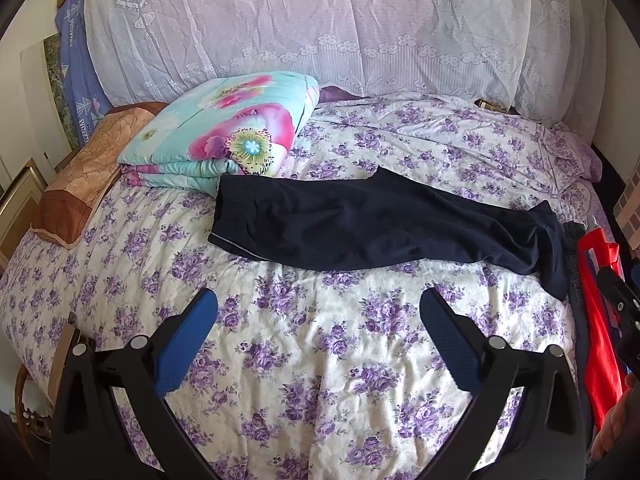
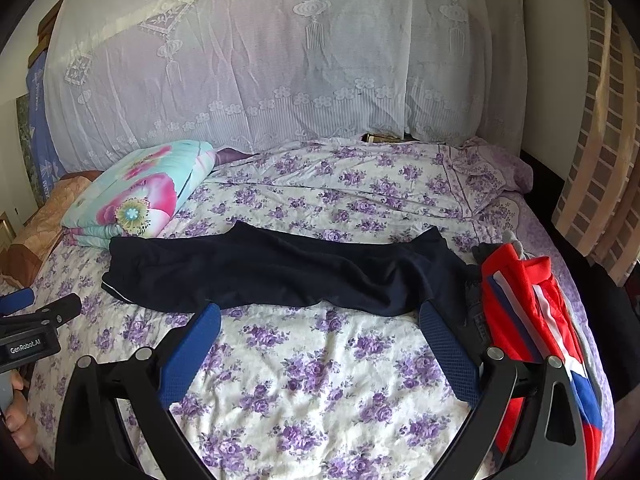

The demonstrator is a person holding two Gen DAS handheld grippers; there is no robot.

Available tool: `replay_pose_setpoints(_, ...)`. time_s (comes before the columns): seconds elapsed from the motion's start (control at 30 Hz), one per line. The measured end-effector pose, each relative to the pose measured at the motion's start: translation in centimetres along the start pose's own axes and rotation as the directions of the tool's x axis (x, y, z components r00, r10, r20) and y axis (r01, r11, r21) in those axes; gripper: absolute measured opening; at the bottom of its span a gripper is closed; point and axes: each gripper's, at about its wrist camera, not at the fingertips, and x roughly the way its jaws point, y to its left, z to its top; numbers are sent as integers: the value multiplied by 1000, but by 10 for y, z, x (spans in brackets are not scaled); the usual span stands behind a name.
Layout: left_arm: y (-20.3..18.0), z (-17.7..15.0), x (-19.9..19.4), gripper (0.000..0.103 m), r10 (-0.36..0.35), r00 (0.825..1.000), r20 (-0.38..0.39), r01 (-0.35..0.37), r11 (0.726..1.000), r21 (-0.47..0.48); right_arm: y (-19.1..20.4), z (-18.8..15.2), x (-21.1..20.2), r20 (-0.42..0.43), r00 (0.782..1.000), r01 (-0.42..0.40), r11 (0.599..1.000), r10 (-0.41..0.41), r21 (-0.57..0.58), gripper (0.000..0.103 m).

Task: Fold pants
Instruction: 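Move both grippers toward the navy pants lying on the bed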

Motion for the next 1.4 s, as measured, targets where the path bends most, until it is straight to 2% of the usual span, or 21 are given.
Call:
replay_pose_setpoints(0.47,1,-2,1,99,29,1000,-7,-29,1000,2,3,-2,1,-10,1000,-3,1000,3,2,100)
replay_pose_setpoints(1.4,-1,-4,2,99,26,1000,-15,-26,1000,1,12,-10,-1,-22,1000,-10,1000,10,9,100)
